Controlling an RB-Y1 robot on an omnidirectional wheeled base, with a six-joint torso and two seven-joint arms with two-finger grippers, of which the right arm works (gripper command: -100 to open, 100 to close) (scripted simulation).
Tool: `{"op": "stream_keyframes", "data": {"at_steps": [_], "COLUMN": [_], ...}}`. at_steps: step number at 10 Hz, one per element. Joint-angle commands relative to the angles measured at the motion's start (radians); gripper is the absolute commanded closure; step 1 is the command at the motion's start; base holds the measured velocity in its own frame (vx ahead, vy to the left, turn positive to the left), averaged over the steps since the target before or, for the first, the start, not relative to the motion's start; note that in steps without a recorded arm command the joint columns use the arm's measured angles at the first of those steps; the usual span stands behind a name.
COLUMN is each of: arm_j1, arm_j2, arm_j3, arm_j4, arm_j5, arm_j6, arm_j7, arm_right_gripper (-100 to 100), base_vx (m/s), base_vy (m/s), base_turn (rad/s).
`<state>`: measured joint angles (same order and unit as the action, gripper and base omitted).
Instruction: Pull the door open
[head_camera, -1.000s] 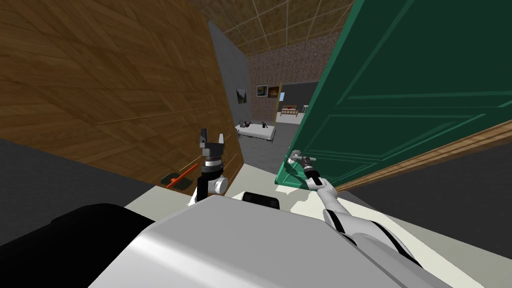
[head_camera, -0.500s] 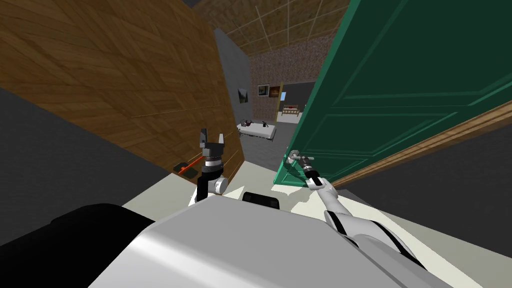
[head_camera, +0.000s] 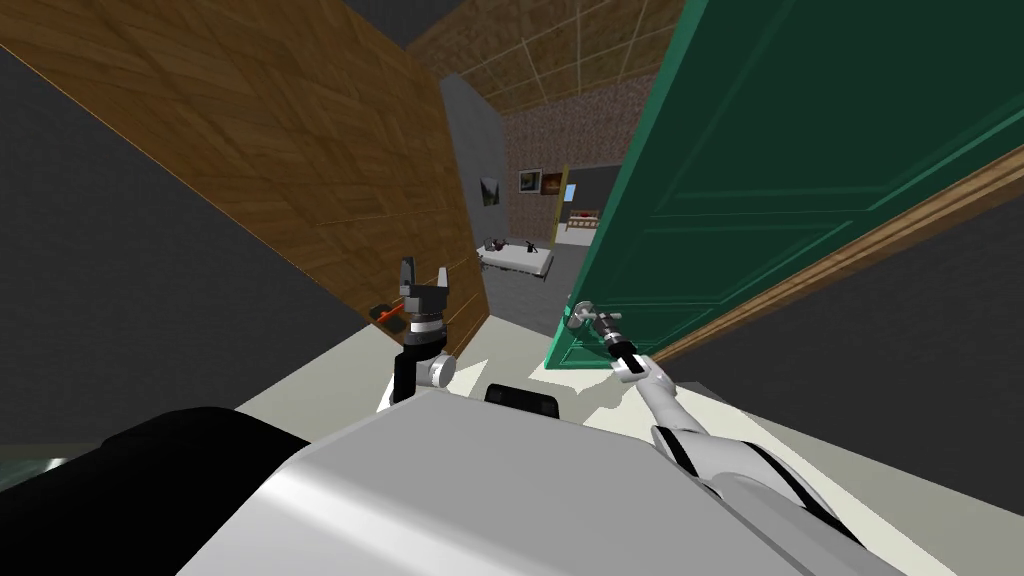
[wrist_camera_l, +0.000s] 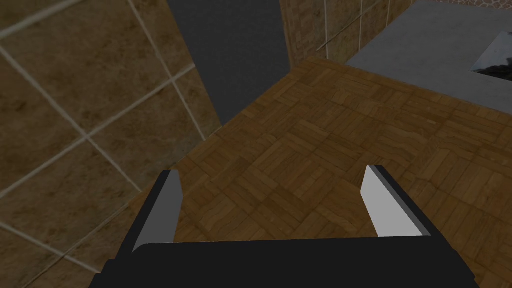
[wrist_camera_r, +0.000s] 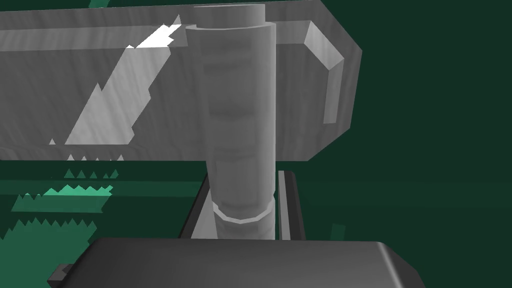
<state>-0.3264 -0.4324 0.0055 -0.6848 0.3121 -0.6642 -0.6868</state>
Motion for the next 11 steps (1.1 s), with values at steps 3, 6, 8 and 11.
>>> {"op": "stream_keyframes", "data": {"at_steps": [3,6,8,11], "arm_j1": [0.023,0.048,0.065,0.079], "arm_j2": [-0.027,-0.064,-0.088,-0.100], "arm_j3": [0.024,0.048,0.064,0.071], "arm_j4": [-0.007,-0.020,-0.028,-0.026], "arm_j5": [0.023,0.048,0.064,0.077], "arm_j6": [-0.052,-0.112,-0.153,-0.189], "arm_j7": [-0.045,-0.097,-0.132,-0.149], "arm_right_gripper": [100,100,100,100], "base_vx": [-0.159,-0.180,-0.189,-0.133], "base_vy": [-0.080,-0.122,-0.145,-0.092], "base_turn": [0.070,0.065,0.074,0.054]}}
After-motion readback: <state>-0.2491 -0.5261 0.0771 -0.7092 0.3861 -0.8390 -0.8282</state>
